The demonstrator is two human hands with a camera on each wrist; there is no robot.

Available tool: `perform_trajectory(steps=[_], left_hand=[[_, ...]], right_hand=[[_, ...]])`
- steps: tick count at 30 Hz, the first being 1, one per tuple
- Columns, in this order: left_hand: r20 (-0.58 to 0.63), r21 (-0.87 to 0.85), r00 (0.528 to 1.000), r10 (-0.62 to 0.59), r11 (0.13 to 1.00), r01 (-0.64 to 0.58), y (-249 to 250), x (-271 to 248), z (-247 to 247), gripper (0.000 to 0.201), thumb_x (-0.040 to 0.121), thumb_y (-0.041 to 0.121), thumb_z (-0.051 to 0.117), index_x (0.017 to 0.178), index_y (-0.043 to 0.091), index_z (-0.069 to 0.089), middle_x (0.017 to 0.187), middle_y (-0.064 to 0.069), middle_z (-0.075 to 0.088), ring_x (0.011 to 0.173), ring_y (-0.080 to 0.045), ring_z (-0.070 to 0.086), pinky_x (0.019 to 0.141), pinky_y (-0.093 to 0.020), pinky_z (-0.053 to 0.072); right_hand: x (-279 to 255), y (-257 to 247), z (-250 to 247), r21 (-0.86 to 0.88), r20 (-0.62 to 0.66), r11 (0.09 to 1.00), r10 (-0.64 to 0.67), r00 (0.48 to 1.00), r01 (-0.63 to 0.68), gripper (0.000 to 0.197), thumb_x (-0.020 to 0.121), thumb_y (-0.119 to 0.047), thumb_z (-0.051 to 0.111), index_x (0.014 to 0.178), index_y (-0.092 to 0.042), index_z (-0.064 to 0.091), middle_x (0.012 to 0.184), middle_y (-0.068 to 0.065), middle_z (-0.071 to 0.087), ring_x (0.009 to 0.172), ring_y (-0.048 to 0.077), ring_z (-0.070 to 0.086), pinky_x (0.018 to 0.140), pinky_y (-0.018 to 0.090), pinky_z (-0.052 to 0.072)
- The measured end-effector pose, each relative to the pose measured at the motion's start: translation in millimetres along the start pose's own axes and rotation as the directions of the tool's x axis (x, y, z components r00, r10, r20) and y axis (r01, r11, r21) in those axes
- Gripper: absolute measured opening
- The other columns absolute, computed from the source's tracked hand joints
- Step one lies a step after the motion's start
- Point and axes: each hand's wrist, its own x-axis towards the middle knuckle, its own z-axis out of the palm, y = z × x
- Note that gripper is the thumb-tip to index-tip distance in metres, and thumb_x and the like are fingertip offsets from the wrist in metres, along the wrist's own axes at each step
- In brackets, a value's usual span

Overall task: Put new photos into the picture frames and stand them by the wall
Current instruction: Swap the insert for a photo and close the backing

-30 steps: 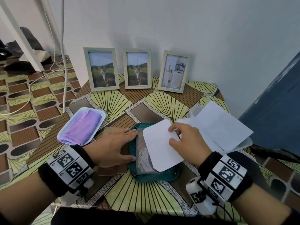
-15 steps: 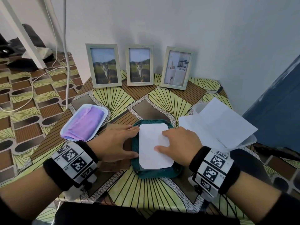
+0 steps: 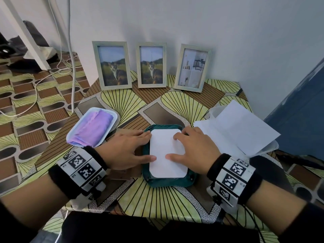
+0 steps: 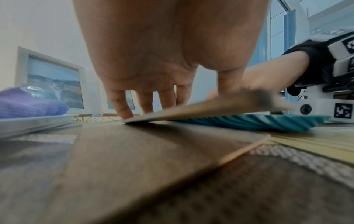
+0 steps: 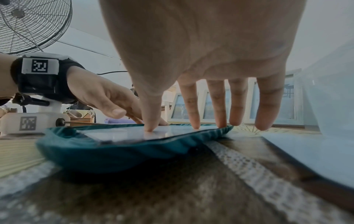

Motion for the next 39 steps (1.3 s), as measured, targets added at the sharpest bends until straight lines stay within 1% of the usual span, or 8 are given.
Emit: perform_trajectory(steps=[3, 8, 15, 26, 29, 32, 35, 39], left_hand=[[0.034, 0.018, 0.999, -0.007, 1.000, 0.006, -1, 2, 0, 0.100, 0.081, 0.080, 0.042, 0.157, 0.028, 0.006, 0.163, 0.016, 0.007, 0.149, -0.003, -0.001, 0.122, -0.045, 0.009], [0.001, -0.008, 1.000, 0.006, 1.000, -0.006, -3, 4, 0, 0.101, 0.079, 0.079, 0.049, 0.157, 0.030, 0.008, 0.163, 0.016, 0.010, 0.148, -0.002, 0.002, 0.122, -0.036, 0.004], [-0.036, -0.039, 0.999, 0.008, 0.999, -0.009, -4, 3, 0, 0.102, 0.076, 0.078, 0.054, 0.157, 0.029, 0.015, 0.162, 0.013, 0.017, 0.148, -0.004, 0.008, 0.122, -0.032, 0.004], [-0.072, -0.110, 0.997, 0.037, 0.993, -0.045, -15, -12, -10, 0.086, 0.082, 0.067, 0.059, 0.154, 0.038, 0.022, 0.163, 0.006, 0.017, 0.149, -0.009, 0.012, 0.118, -0.026, 0.007], [-0.073, -0.035, 0.997, 0.004, 0.999, -0.007, -24, -24, -8, 0.072, 0.089, 0.062, 0.053, 0.151, 0.036, 0.029, 0.161, 0.002, 0.026, 0.147, -0.012, 0.021, 0.117, -0.027, 0.016], [-0.001, -0.005, 0.998, -0.069, 0.998, 0.069, -24, -34, 1, 0.073, 0.092, 0.064, 0.042, 0.154, 0.034, 0.019, 0.164, 0.002, 0.014, 0.149, -0.013, 0.018, 0.117, -0.029, 0.020], [-0.029, 0.000, 0.996, -0.084, 0.996, 0.084, -18, -37, 2, 0.069, 0.092, 0.065, 0.045, 0.150, 0.033, 0.026, 0.161, 0.002, 0.024, 0.137, -0.018, 0.042, 0.109, -0.032, 0.035], [-0.097, 0.020, 0.993, -0.063, 0.998, 0.066, -6, -36, -7, 0.052, 0.089, 0.055, 0.057, 0.129, 0.024, 0.048, 0.131, 0.004, 0.055, 0.100, -0.017, 0.058, 0.087, -0.031, 0.046]], right_hand=[[-1, 1, 1, 0.012, 0.016, 1.000, 0.003, 1.000, -0.004, 0.068, 0.082, -0.075, 0.043, 0.131, -0.029, 0.047, 0.135, 0.000, 0.044, 0.126, 0.024, 0.037, 0.098, 0.046, 0.042], [-2, 9, -1, 0.125, 0.016, 0.992, -0.029, 0.999, 0.027, 0.066, 0.085, -0.072, 0.045, 0.138, -0.032, 0.045, 0.144, -0.002, 0.039, 0.131, 0.021, 0.033, 0.104, 0.047, 0.038], [-9, 28, 6, 0.156, 0.091, 0.976, -0.166, 0.982, 0.150, 0.082, 0.085, -0.063, 0.058, 0.152, -0.028, 0.026, 0.164, -0.006, 0.007, 0.150, 0.012, 0.002, 0.120, 0.044, 0.020], [-7, 30, 8, 0.094, 0.100, 0.981, -0.179, 0.979, 0.169, 0.080, 0.086, -0.066, 0.053, 0.152, -0.031, 0.025, 0.163, -0.008, 0.012, 0.149, 0.012, 0.008, 0.118, 0.040, 0.025], [-6, 29, 7, 0.069, 0.107, 0.983, -0.179, 0.978, 0.172, 0.080, 0.086, -0.066, 0.052, 0.152, -0.031, 0.024, 0.163, -0.008, 0.012, 0.148, 0.012, 0.009, 0.116, 0.039, 0.026], [-7, 28, 6, 0.043, 0.108, 0.984, -0.178, 0.978, 0.174, 0.079, 0.086, -0.067, 0.051, 0.152, -0.032, 0.024, 0.162, -0.008, 0.012, 0.148, 0.012, 0.009, 0.114, 0.039, 0.028], [-7, 26, 4, 0.015, 0.111, 0.984, -0.177, 0.978, 0.176, 0.078, 0.086, -0.067, 0.051, 0.151, -0.032, 0.024, 0.162, -0.008, 0.014, 0.148, 0.012, 0.011, 0.112, 0.040, 0.031], [-6, 26, 3, -0.004, 0.114, 0.983, -0.181, 0.977, 0.183, 0.078, 0.086, -0.066, 0.052, 0.150, -0.032, 0.026, 0.162, -0.007, 0.016, 0.147, 0.014, 0.014, 0.110, 0.040, 0.033]])
